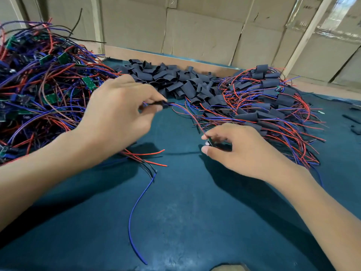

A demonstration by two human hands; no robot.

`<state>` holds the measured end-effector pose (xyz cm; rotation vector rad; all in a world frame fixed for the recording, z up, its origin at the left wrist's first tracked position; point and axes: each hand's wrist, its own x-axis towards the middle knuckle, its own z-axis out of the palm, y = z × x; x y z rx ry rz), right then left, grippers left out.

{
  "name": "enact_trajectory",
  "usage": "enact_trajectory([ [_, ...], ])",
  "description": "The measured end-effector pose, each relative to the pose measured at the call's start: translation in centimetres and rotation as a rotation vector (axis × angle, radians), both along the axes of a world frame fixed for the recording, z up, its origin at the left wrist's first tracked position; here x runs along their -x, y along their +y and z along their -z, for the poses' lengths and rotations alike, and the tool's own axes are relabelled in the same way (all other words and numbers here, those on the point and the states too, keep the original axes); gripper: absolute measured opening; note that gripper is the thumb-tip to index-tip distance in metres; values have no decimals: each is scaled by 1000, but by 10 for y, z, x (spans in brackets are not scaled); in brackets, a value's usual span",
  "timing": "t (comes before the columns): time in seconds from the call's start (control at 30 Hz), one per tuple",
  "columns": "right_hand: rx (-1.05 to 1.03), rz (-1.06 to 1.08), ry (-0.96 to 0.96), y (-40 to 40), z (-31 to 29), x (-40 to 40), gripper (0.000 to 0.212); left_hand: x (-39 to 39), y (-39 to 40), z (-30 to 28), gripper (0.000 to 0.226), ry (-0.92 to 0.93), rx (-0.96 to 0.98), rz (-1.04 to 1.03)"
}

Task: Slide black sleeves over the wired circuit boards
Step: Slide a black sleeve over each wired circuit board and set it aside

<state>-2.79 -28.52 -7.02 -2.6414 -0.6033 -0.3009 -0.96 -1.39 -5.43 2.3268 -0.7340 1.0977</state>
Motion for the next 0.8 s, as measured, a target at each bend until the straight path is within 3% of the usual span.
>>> enact_trajectory([
  [0.13,-85,71,-77,-3,-1,-3,19,-11,7,4,20,48,31,-46],
  [0.3,-269,76,-60,5,-7,1,35,-16,9,12,22,-36,-222,-23],
  [0.43,-300,16,42,9,-13,6,44,-17,5,15,24,-129,-303,-11],
  [0.53,-332,-44,7,13,-13,8,44,-14,-1,14,26,-177,-354,43],
  [0.6,-443,-69,35,15,-12,9,44,-10,-6,14,28,-176,-376,77],
  [0.7,-649,-86,98,18,-11,9,31,-6,-12,16,31,-140,-392,131],
  [0.8,-710,-126,89,18,-11,9,20,-4,-15,17,30,-134,-390,156],
])
